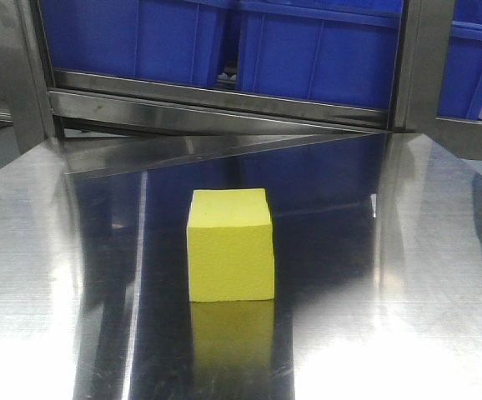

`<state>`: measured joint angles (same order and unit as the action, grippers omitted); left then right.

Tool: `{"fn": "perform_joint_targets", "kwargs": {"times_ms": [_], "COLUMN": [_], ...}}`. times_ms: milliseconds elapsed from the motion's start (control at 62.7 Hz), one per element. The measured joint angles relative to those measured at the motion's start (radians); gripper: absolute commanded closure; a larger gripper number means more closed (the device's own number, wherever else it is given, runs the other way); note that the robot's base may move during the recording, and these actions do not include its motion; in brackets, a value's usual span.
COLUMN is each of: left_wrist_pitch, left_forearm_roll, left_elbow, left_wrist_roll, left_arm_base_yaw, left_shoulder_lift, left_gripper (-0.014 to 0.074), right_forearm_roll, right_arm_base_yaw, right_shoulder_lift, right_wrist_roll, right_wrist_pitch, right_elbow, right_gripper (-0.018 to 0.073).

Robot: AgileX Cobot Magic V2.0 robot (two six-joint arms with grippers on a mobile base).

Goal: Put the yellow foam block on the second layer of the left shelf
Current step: 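Move the right gripper, open, above the yellow foam cube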

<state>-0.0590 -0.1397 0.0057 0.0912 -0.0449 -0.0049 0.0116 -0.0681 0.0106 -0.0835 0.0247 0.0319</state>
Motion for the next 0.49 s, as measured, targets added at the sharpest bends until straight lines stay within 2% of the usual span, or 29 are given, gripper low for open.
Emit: {"fn": "perform_joint_targets", "kwargs": {"times_ms": [271,494], "left_wrist_pitch": [0.000,0.000], "left_forearm_roll": [0.000,0.000], "left_elbow": [0.000,0.000], "left_wrist_roll": [0.000,0.000], "left_arm_base_yaw": [0.000,0.000], "left_shoulder_lift": [0.000,0.000], "left_gripper": [0.0460,0.0460], "right_forearm_roll": [0.000,0.000], "right_arm_base_yaw": [0.000,0.000], "right_shoulder_lift": [0.000,-0.006], "right_wrist_roll": [0.000,0.000], "right_wrist_pitch": [-0.011,-0.178], "right_elbow": [-0.003,-0.111], "right_gripper": [0.0533,0.0533]}}
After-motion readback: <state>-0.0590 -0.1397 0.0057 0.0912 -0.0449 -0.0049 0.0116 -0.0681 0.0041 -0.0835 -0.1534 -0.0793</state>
